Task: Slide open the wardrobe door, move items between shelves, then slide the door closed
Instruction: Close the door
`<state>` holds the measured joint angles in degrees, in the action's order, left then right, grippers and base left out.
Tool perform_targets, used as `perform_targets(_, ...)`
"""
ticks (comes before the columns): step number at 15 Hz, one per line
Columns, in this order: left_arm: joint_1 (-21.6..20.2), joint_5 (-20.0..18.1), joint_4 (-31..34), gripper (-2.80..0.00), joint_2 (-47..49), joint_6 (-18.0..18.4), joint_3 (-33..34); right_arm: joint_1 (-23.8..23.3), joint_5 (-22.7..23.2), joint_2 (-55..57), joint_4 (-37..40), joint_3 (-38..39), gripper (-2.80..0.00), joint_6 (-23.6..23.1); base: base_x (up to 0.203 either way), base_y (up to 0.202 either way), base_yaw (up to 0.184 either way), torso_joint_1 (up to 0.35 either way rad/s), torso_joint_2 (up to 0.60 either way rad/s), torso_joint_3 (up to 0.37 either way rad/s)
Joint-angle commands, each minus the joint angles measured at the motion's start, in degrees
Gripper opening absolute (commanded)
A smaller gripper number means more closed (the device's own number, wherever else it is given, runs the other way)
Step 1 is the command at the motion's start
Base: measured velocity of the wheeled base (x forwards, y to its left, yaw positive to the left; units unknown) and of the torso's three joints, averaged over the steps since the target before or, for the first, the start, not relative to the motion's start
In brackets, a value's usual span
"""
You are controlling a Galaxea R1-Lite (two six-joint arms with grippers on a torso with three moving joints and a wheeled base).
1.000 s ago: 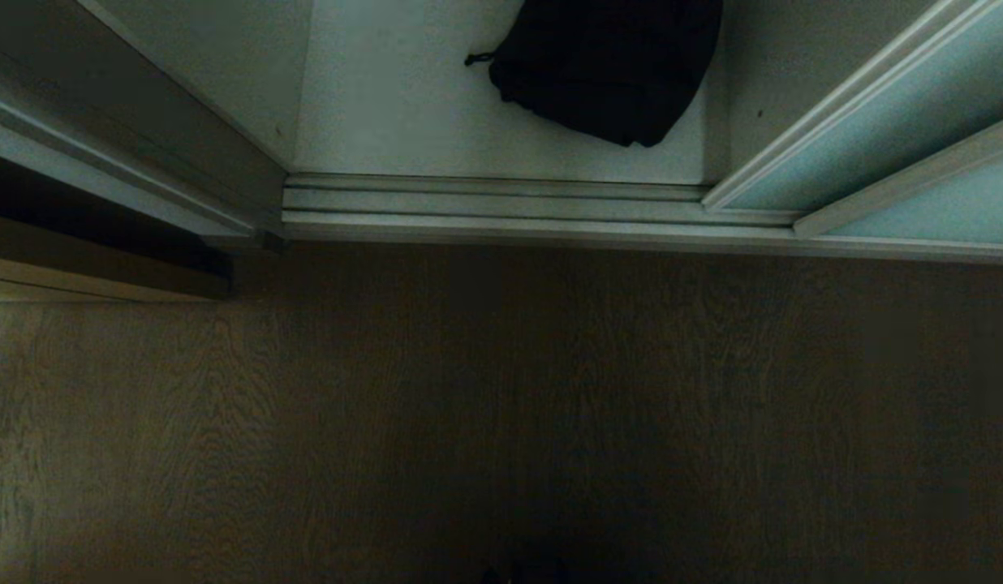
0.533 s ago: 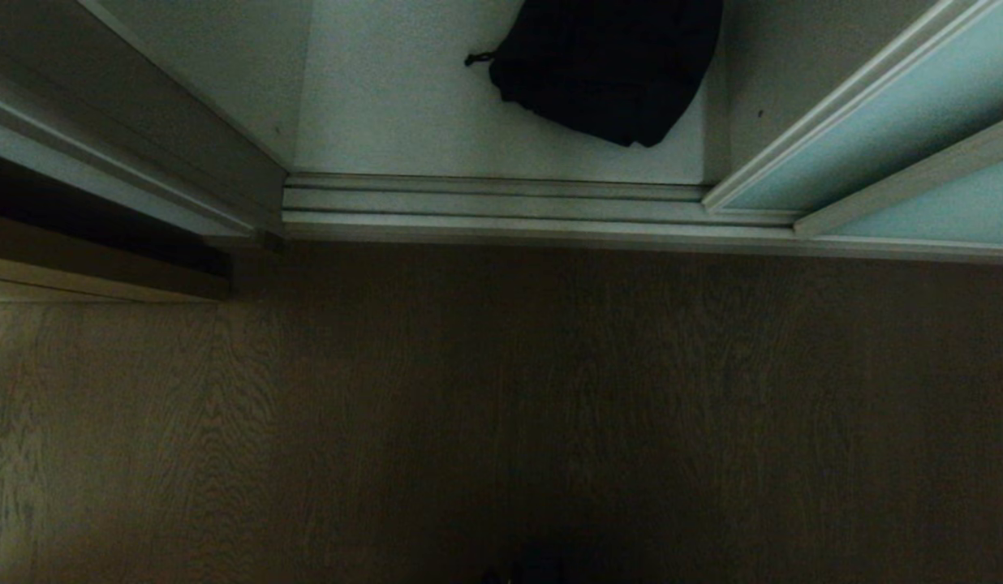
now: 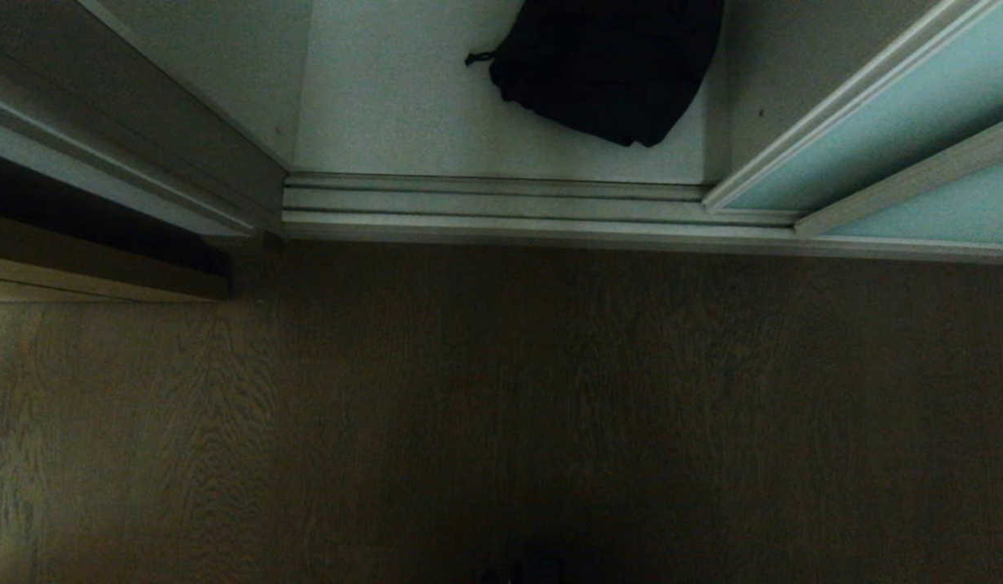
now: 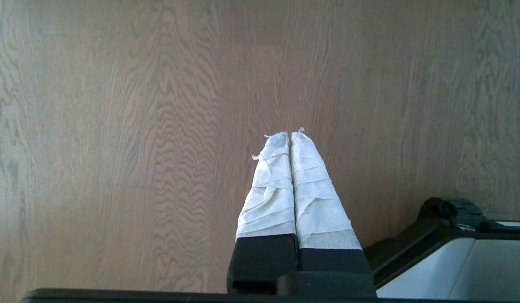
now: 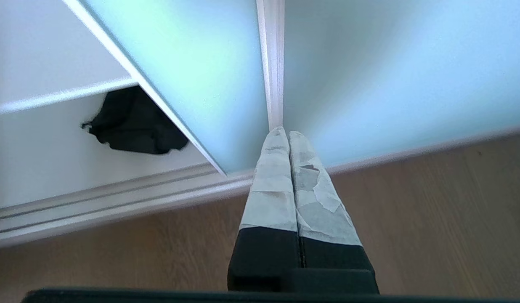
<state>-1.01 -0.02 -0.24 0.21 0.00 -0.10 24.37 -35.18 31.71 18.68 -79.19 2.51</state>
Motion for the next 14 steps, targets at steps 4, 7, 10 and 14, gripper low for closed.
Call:
perform_targets(4, 0.0, 0.0, 0.0, -2.80, 0.0, 0.0, 0.0, 1.3, -0.4, 0.1, 0.2, -1.2, -2.80, -4.8, 0.000, 0.000, 0.000, 0.000, 0.00, 0.000)
perform_targets(7, 0.0, 0.0, 0.0, -2.80, 0.0, 0.0, 0.0, -5.8, 5.4, 0.6, 0.5, -1.1, -2.80, -5.3, 0.000, 0.000, 0.000, 0.000, 0.00, 0.000)
perform_targets(10, 0.0, 0.0, 0.0, -2.80, 0.0, 0.0, 0.0, -20.1, 18.8, 2.5, 0.0, -2.2, -2.80, -4.4, 0.000, 0.000, 0.000, 0.000, 0.00, 0.000)
perform_targets(14, 0.0, 0.0, 0.0, -2.80, 0.0, 0.0, 0.0, -37.8, 33.4, 6.5, -1.9, -4.0, -2.80, 1.3, 0.000, 0.000, 0.000, 0.000, 0.00, 0.000)
